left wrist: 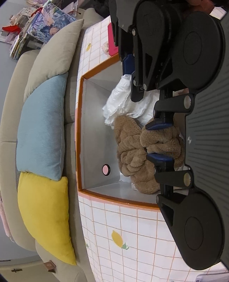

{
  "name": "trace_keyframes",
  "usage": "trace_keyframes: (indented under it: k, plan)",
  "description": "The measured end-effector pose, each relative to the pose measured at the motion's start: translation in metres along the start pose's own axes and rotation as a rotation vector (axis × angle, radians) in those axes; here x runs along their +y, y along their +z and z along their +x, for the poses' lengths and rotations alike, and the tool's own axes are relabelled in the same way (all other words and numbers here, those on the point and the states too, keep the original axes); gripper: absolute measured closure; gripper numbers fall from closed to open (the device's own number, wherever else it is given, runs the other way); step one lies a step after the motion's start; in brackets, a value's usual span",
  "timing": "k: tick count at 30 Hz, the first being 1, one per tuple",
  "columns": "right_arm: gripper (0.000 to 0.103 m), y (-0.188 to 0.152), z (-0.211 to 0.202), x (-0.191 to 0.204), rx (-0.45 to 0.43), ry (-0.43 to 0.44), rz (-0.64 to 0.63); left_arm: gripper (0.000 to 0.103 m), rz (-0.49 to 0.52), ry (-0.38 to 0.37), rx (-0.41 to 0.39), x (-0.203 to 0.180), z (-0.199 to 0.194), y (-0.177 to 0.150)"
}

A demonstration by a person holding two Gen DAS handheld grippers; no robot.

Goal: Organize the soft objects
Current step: 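Carry the towel and white cloth over the box and open both tools, then move both tools toward the orange knitted ball and pink-white knitted hat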

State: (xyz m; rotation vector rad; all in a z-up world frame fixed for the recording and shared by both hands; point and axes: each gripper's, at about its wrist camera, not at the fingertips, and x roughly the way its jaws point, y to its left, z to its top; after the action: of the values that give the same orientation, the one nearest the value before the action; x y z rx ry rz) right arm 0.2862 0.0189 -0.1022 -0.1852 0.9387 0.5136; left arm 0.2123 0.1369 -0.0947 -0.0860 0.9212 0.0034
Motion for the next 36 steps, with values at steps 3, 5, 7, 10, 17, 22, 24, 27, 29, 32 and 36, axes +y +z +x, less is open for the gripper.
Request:
trace_keyframes:
  k: [3,5,7,10,17,22,24,27,29,32,36]
  plan:
    - [0.064,0.002,-0.007,-0.002,-0.017,-0.006,0.005,0.065,-0.011,-0.006,-0.014,0.001,-0.007,0.001]
    - [0.064,0.004,-0.014,-0.002,-0.029,-0.007,-0.004,0.059,-0.025,-0.006,-0.030,0.002,-0.015,0.003]
    - [0.063,0.004,-0.025,-0.002,-0.056,-0.006,-0.011,0.054,-0.044,-0.011,-0.050,0.004,-0.026,0.004]
    - [0.061,0.004,-0.043,-0.004,-0.087,-0.002,-0.012,0.052,-0.063,-0.025,-0.081,0.003,-0.044,0.006]
    - [0.060,-0.011,-0.097,-0.009,-0.166,0.038,0.009,0.049,-0.094,-0.068,-0.195,-0.006,-0.091,0.000]
    - [0.055,-0.037,-0.140,-0.017,-0.239,0.073,0.063,0.049,-0.078,-0.088,-0.282,-0.023,-0.123,-0.016]
    - [0.049,-0.053,-0.155,-0.022,-0.267,0.076,0.091,0.049,-0.065,-0.111,-0.307,-0.033,-0.132,-0.025]
    - [0.043,-0.080,-0.172,-0.029,-0.309,0.039,0.112,0.049,-0.047,-0.152,-0.316,-0.050,-0.139,-0.040]
    - [0.043,-0.100,-0.179,-0.035,-0.317,0.004,0.122,0.049,-0.015,-0.173,-0.317,-0.063,-0.141,-0.047]
    - [0.043,-0.127,-0.187,-0.048,-0.306,-0.026,0.152,0.049,0.043,-0.210,-0.297,-0.085,-0.138,-0.057]
    - [0.043,-0.160,-0.192,-0.065,-0.267,-0.074,0.202,0.049,0.115,-0.264,-0.242,-0.112,-0.128,-0.067]
